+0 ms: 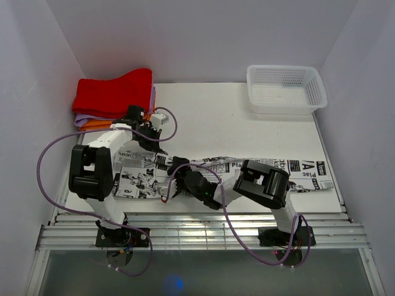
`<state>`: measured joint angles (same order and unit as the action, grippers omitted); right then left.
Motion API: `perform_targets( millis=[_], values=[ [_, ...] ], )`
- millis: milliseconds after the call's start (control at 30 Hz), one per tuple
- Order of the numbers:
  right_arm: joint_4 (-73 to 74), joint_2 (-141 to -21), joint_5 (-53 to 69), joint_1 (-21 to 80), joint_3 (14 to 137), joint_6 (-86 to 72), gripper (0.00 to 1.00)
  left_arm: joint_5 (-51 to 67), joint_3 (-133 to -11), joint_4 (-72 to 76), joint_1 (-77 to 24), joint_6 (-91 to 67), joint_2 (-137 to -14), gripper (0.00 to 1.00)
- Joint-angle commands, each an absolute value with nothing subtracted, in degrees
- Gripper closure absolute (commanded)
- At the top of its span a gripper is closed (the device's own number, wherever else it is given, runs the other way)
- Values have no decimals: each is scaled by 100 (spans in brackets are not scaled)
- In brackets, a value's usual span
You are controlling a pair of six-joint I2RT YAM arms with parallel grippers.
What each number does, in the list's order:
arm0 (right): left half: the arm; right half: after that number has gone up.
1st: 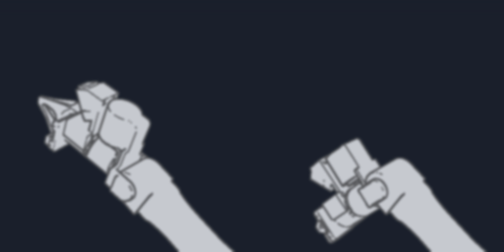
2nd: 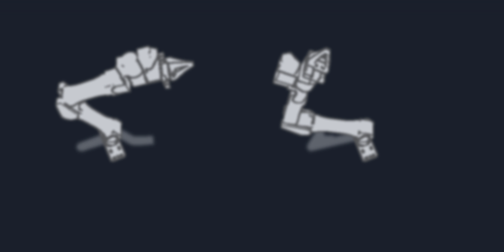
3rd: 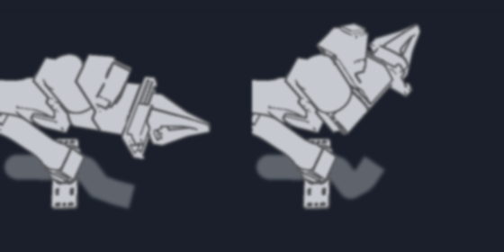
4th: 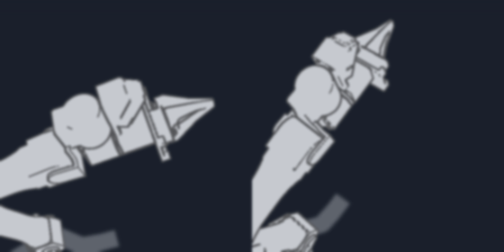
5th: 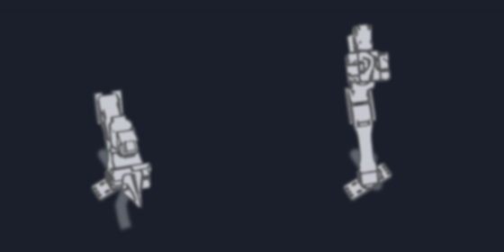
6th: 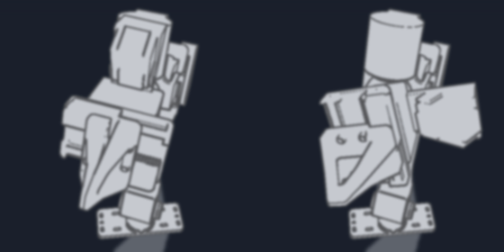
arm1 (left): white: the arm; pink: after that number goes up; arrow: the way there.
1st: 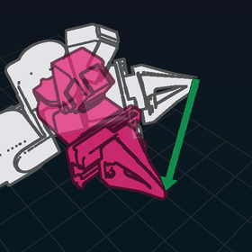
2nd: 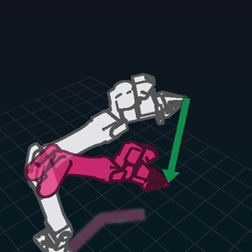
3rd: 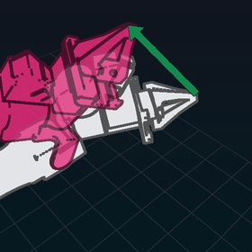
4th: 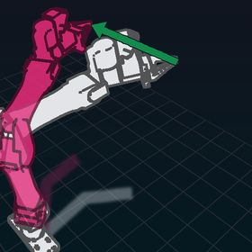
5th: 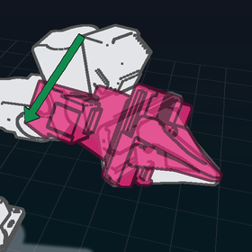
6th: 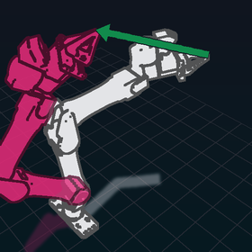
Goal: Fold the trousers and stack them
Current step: Fold the trousers
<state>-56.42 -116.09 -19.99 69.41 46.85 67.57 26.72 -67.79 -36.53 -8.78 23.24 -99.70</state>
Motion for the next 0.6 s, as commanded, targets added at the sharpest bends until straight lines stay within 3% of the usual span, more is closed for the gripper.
perform_targets(
  millis=[0,133,233,333,367,467,500,533,567],
  values=[
    [-5115,-11655,-2092,6943,4299,6539,10,2024,-6584,-2753,-861,1978,-9361,100],
    [-4922,-11575,-1987,6943,4131,6355,9,1521,-6425,-1804,-853,1671,-9193,100],
    [-4808,-11672,-1925,6952,4105,6337,0,1214,-6364,-1242,-861,1381,-9246,100],
    [-4520,-11725,-1776,6943,4209,6153,23,819,-6302,-714,-861,1196,-9412,100],
    [-4422,-11733,-1741,6943,4253,6083,35,739,-6310,-616,-853,1195,-9483,100],
    [-3931,-11795,-1635,6943,4534,5784,50,545,-6415,-501,-853,1160,-9834,99],
    [-3798,-11821,-1626,6943,4613,5687,50,554,-6564,-544,-861,1160,-9913,89],
    [-3710,-11813,-1643,6935,4675,5565,50,554,-6652,-667,-853,1169,-10053,68],
    [-3570,-11786,-1635,6926,4763,5511,49,528,-6740,-711,-853,1169,-10081,54]
  ],
)
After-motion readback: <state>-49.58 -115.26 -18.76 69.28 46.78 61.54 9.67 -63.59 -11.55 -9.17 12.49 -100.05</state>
